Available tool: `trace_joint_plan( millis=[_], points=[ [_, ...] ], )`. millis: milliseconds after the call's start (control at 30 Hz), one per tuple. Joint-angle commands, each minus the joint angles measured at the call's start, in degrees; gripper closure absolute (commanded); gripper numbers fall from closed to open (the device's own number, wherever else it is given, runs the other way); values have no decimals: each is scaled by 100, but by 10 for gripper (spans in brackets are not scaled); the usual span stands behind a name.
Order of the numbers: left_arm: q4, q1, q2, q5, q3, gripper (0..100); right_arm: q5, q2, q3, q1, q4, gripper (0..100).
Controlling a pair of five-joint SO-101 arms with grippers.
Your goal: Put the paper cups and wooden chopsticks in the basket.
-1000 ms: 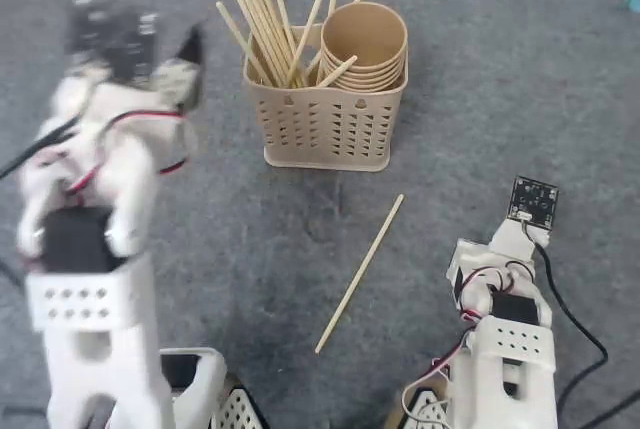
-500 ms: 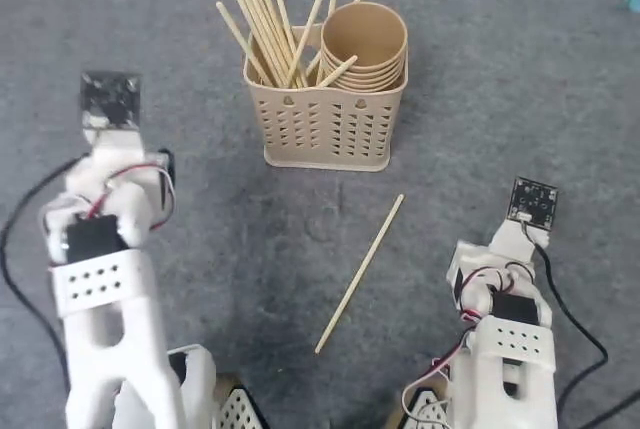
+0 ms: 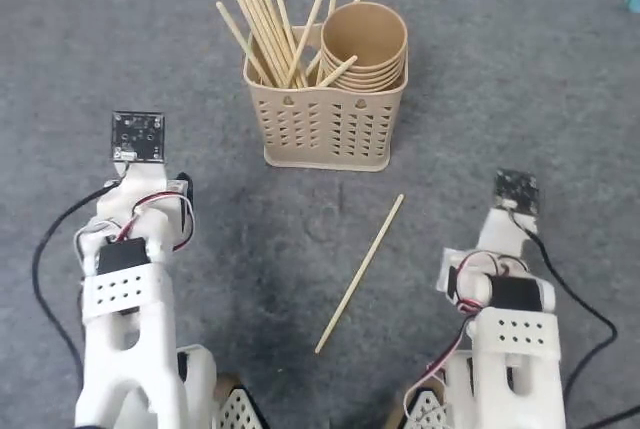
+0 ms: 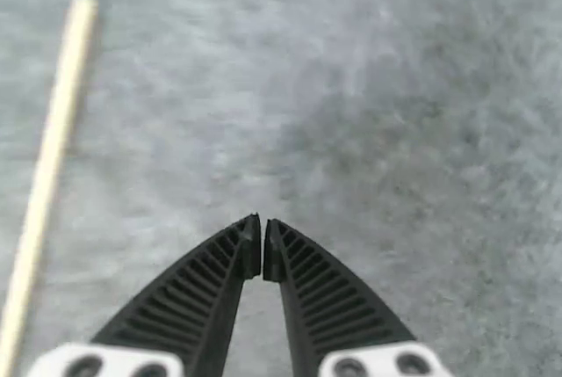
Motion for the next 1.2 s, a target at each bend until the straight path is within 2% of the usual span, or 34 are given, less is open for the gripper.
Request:
trace_joint_plan(
  millis=[0, 100, 200, 333, 467, 533, 733, 867, 967, 1067, 1167],
  points=[
    [-149, 9, -176, 97, -13, 834, -369, -75, -1064, -637, 576, 961],
    [-158, 9, -176, 88, 57, 834, -624, -66, -1512, -1147, 567, 961],
    [-167, 35, -176, 88, 84, 834, -1029, 57, -1477, -1648, 22, 960],
    [-167, 35, -176, 79, 84, 834, -1486, 1068, -1433, -2211, -892, 950],
    [-167, 44, -176, 70, 92, 834, -1855, 2475, -1644, -2563, -1631, 826],
    [-167, 44, -176, 70, 92, 834, -2022, 3178, -1916, -2563, -1833, 798],
    [-343, 44, -141, 88, 110, 834, -2303, 4936, -2734, -2132, -2202, 878],
    [-352, 44, -132, 88, 110, 834, -2312, 5851, -3051, -1886, -2448, 889],
    [-352, 44, -132, 88, 110, 834, -2312, 6097, -3358, -1824, -2185, 904],
    [-369, 44, -176, 70, 180, 834, -2312, 6088, -3420, -1824, -1974, 988],
    [-369, 44, -176, 70, 189, 834, -2312, 5974, -3420, -1754, -1684, 987]
  ],
)
